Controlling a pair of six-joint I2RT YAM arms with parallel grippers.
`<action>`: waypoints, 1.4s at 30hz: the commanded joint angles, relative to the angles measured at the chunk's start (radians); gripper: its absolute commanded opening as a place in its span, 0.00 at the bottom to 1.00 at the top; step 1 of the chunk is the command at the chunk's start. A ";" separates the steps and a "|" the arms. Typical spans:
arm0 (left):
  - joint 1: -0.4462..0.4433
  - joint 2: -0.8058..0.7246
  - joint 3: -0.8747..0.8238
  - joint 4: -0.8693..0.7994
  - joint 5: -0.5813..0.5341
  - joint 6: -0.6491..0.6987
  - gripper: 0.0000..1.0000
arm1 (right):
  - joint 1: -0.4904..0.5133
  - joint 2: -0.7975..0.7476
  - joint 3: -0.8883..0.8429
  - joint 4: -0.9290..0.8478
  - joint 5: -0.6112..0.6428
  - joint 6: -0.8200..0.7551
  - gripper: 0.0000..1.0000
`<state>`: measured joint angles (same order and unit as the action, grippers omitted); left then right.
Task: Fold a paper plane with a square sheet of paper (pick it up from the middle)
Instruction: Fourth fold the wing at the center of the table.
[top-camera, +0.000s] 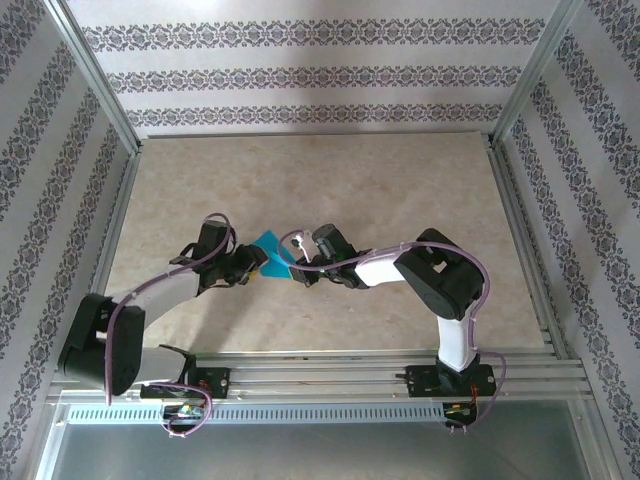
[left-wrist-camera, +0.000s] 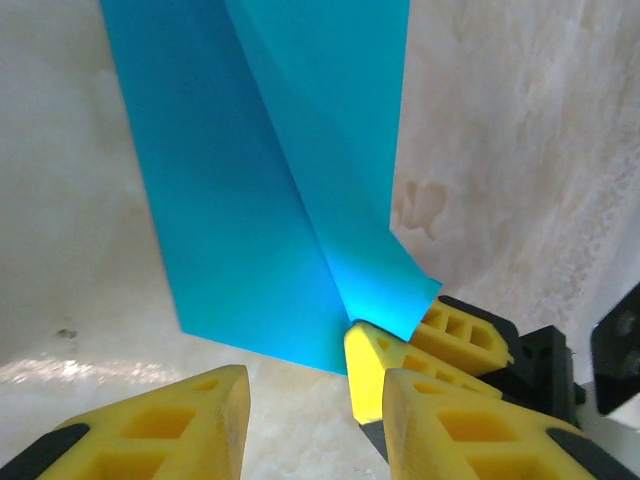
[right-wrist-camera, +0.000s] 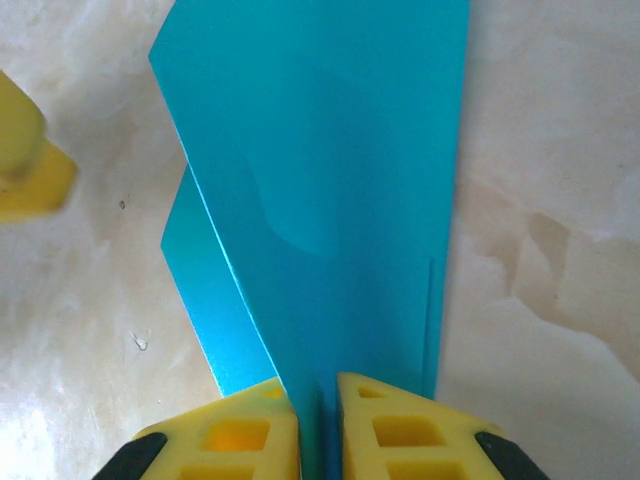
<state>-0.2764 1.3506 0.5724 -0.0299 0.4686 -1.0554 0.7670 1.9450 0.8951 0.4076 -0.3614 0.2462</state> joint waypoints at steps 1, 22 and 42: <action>-0.026 0.065 0.018 0.108 0.024 -0.019 0.39 | -0.008 0.032 0.011 -0.047 -0.063 0.066 0.17; -0.034 0.167 0.066 0.154 0.012 0.015 0.30 | -0.049 0.052 0.049 -0.118 -0.166 0.217 0.12; -0.044 0.245 0.110 0.163 0.024 0.055 0.40 | -0.057 0.081 0.135 -0.262 -0.234 0.304 0.13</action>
<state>-0.3023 1.5833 0.6537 0.1215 0.4931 -1.0351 0.7021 1.9930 1.0222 0.2199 -0.5491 0.5289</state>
